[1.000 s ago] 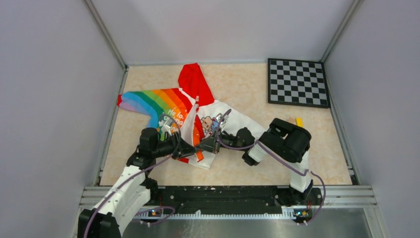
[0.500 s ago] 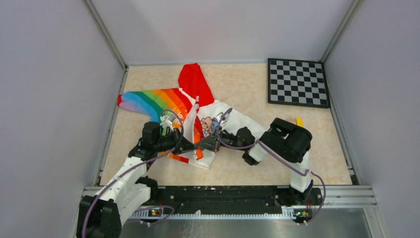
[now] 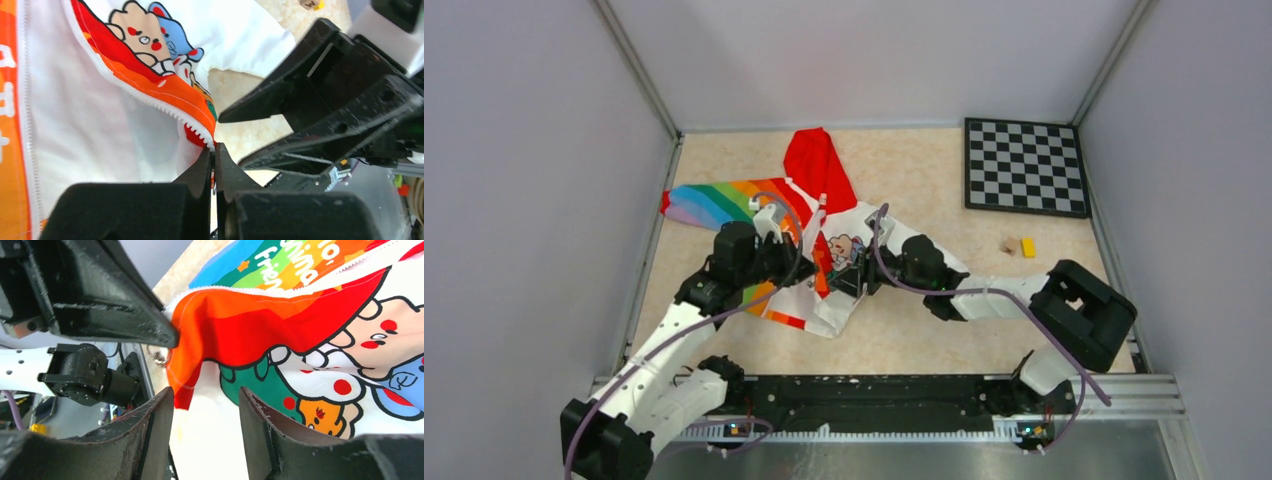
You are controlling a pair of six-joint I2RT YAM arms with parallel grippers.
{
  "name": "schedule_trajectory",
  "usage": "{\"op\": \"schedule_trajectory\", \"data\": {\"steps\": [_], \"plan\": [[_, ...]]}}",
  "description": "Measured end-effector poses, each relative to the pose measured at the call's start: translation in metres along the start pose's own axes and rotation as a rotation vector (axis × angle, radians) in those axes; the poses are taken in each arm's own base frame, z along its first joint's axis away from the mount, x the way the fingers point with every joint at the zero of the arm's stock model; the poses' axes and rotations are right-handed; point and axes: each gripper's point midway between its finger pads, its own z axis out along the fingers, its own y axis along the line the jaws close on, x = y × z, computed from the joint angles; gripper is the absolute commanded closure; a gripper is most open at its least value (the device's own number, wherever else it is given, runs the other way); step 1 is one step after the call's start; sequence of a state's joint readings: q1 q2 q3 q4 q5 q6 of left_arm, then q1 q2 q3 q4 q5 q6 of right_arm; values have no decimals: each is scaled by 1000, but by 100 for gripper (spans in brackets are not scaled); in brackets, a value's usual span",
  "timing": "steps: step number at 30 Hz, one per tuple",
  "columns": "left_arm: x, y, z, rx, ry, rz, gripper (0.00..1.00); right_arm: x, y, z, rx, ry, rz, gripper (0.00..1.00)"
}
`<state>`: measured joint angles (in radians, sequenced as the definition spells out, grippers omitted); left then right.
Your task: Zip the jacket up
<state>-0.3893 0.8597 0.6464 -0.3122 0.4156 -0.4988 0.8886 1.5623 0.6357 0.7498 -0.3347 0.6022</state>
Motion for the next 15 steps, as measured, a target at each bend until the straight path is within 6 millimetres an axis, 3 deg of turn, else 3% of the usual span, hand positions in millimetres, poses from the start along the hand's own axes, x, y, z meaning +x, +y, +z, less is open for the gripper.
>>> {"op": "schedule_trajectory", "data": {"steps": [5,9,15], "plan": [[-1,15,8,-80,20,-3,100,6,7,0,43,3,-58,46],[6,23,10,-124,51,-38,100,11,15,1,139,-35,-128,32],[0,17,8,-128,45,-89,100,-7,20,12,237,-112,-180,26]]}}
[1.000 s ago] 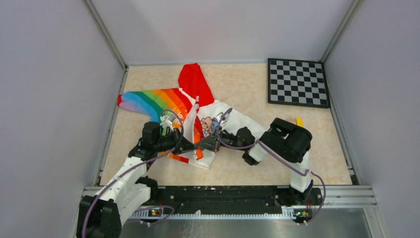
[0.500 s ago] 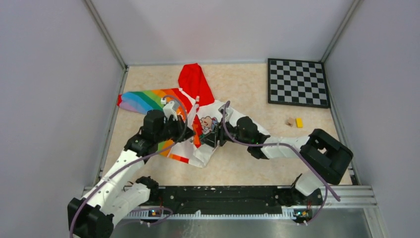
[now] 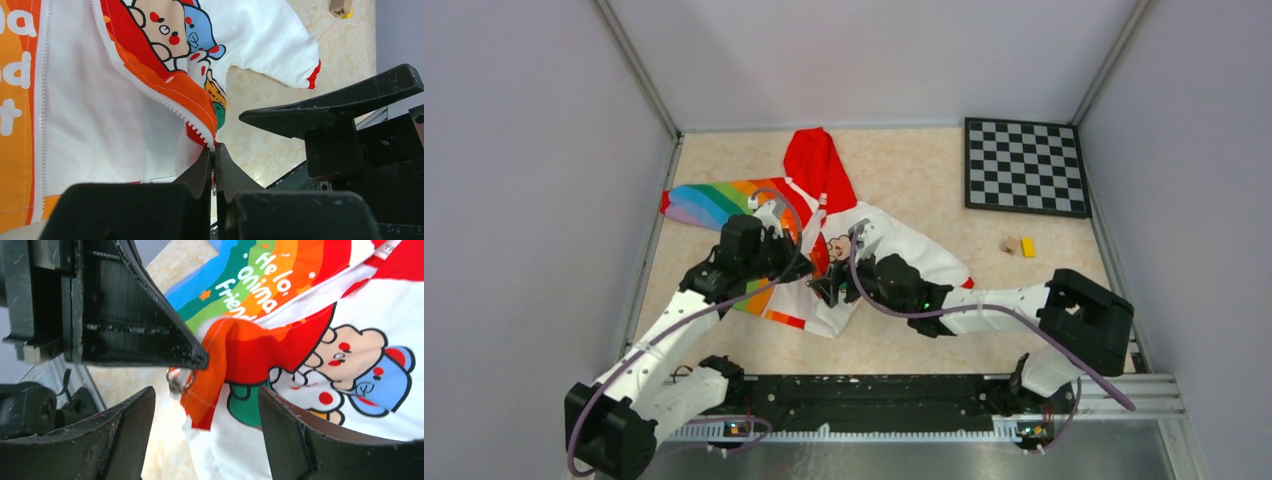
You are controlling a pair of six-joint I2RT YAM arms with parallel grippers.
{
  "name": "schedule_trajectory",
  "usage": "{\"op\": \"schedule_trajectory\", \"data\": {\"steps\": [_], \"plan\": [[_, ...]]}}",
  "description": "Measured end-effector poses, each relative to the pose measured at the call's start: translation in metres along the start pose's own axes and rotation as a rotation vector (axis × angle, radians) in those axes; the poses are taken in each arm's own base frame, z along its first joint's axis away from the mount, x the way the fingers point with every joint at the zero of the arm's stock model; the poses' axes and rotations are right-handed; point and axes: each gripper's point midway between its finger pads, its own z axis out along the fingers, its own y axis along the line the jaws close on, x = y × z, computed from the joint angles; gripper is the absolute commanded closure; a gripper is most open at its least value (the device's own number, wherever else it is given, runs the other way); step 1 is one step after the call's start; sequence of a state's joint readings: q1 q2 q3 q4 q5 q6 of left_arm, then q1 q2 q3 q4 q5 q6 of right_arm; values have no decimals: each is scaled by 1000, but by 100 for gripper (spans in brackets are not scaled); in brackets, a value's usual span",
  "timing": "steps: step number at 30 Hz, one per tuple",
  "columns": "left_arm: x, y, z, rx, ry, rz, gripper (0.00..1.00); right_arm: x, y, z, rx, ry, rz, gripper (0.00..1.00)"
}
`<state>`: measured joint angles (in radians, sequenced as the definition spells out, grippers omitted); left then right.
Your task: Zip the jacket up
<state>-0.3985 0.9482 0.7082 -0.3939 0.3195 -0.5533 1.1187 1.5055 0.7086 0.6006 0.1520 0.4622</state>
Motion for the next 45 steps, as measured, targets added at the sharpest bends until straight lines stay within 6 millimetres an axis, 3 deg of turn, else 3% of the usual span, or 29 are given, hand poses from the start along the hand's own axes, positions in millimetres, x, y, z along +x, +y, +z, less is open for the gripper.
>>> {"op": "schedule_trajectory", "data": {"steps": [7,14,20,25,29,33,36,39,45], "plan": [[2,-1,-1,-12,19,-51,100,5,5,22,66,-10,-54,28],[3,2,0,-30,18,-57,100,6,-2,27,188,-22,-47,49],[2,0,0,-23,16,-54,100,10,-11,10,271,-33,187,60],[-3,-2,-3,-16,-12,-39,100,24,-20,-23,259,-36,336,58],[-7,-5,-6,-3,-34,-19,100,40,-18,-36,201,8,348,53],[-8,-7,-7,9,-41,-1,100,24,-5,-36,69,8,299,53],[-8,-8,-8,13,-42,6,100,6,-8,-34,7,-13,254,49],[-6,-6,-8,8,-34,8,100,0,-8,-34,-49,-4,165,50],[-3,-4,-9,-16,-7,2,100,-18,25,-21,-223,-9,-16,57]]}}
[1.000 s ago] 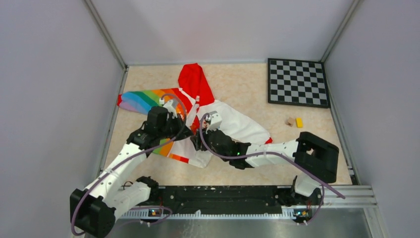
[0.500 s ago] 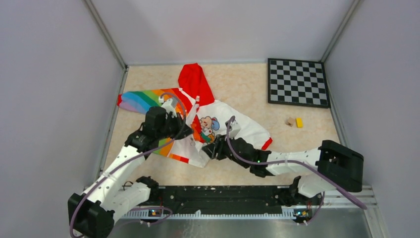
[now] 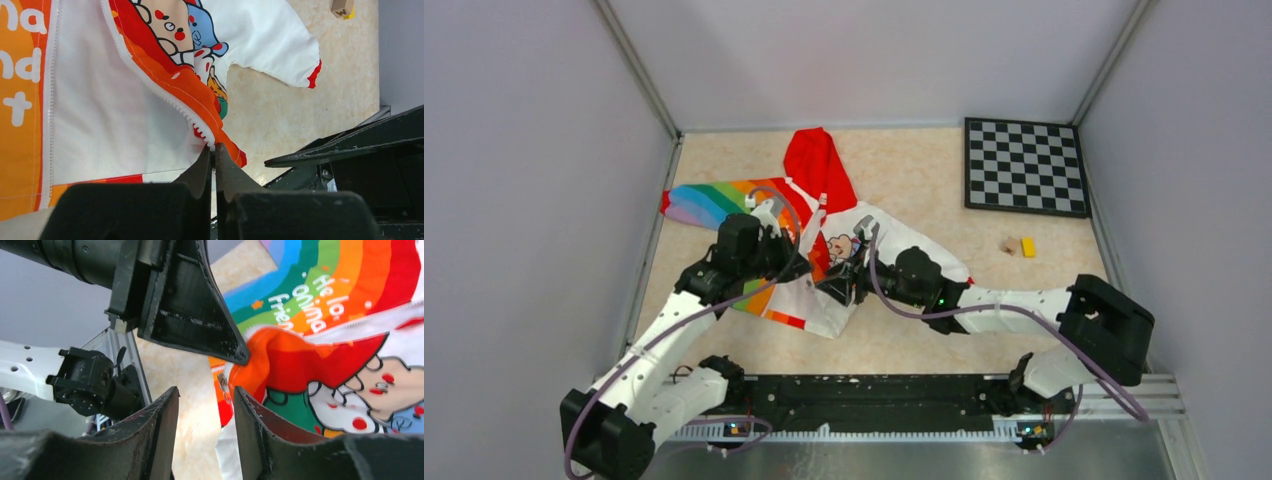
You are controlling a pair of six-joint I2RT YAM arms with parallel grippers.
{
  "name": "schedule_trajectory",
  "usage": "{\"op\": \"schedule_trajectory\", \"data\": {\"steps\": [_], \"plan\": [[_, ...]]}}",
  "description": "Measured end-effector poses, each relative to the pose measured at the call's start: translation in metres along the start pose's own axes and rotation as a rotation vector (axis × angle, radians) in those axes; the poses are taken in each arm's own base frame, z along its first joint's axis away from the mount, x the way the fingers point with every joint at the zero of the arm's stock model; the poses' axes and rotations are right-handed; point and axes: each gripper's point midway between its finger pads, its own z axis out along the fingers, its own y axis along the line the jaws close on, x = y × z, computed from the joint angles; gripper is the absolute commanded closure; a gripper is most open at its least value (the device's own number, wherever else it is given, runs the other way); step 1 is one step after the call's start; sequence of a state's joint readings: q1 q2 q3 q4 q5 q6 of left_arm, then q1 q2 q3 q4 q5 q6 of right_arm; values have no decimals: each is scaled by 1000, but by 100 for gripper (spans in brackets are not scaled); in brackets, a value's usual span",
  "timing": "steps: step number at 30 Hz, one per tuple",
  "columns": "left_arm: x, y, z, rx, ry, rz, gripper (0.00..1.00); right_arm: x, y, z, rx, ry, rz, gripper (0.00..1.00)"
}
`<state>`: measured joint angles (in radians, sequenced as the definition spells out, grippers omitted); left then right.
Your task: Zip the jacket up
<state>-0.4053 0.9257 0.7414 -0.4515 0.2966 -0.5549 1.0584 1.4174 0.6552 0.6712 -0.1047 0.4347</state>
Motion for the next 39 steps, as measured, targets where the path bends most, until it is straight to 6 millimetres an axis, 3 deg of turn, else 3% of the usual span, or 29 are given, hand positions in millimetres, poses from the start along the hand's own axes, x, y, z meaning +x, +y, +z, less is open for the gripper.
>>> {"op": "schedule_trajectory", "data": {"steps": [4,13,19,31,33,36,39], "plan": [[-3,1,-3,-25,4,-6,100,-7,3,12,-21,-20,-53,60],[-1,5,0,-67,37,-52,100,15,-7,29,34,13,-74,60],[0,5,0,-69,46,-66,100,15,-18,36,82,-16,-73,66],[-4,3,-2,-69,41,-67,100,13,-25,47,116,-56,-40,67],[-4,3,-2,-69,41,-68,100,14,-25,49,112,-61,-34,74],[-5,3,-2,-69,38,-67,100,13,-23,50,101,-70,-31,91],[-7,1,-3,-65,33,-65,100,11,-23,49,91,-87,-30,96]]}}
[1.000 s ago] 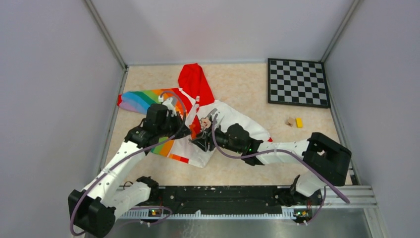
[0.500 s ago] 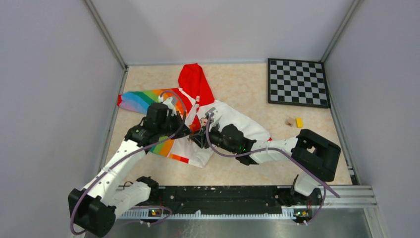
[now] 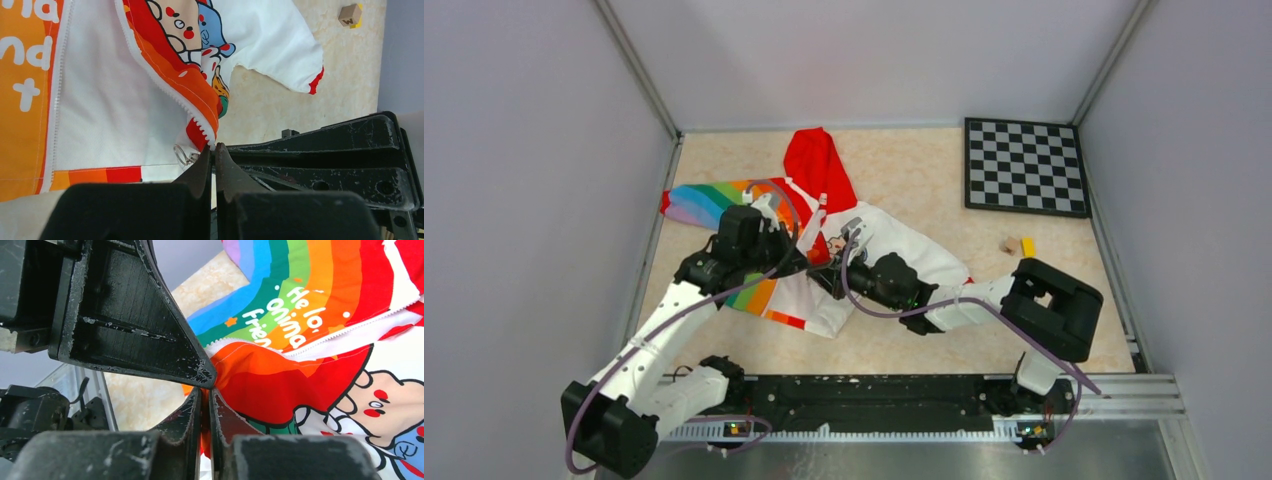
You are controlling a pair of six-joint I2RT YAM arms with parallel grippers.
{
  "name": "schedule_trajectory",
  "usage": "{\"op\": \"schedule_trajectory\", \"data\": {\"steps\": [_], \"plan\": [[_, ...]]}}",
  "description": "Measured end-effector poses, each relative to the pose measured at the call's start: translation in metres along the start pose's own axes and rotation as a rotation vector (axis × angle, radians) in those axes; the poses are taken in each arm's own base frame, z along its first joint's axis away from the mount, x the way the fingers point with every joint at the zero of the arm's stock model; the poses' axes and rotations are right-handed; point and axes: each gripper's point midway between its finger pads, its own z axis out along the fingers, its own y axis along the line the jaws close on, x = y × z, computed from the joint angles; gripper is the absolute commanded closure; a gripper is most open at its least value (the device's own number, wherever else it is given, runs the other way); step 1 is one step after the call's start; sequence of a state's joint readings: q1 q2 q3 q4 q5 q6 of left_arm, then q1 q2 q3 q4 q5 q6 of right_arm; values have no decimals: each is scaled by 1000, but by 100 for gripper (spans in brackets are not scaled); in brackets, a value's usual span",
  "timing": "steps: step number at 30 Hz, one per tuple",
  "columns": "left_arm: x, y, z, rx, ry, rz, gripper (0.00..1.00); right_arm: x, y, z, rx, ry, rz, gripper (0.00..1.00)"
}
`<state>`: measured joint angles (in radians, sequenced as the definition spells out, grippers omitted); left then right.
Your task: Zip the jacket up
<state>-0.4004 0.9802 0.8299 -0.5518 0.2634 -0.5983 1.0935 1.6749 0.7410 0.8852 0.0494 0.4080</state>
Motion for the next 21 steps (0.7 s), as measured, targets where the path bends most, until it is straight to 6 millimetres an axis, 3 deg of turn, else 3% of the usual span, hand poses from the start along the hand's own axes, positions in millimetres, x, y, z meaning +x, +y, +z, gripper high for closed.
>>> {"op": "schedule_trajectory", "data": {"steps": [4,6,9,13,21], "plan": [[-1,-2,-1,9,1,4,100,-3,-1,-2,-40,-18,14,81],[-1,-2,-1,9,2,7,100,-3,0,-4,-68,-17,18,78],[0,-2,0,10,7,9,100,-5,2,-5,-103,-23,22,77],[2,-2,1,13,21,13,100,-2,3,-8,-126,-20,30,84],[5,-1,1,9,36,15,100,2,5,-6,-160,-18,45,76]]}}
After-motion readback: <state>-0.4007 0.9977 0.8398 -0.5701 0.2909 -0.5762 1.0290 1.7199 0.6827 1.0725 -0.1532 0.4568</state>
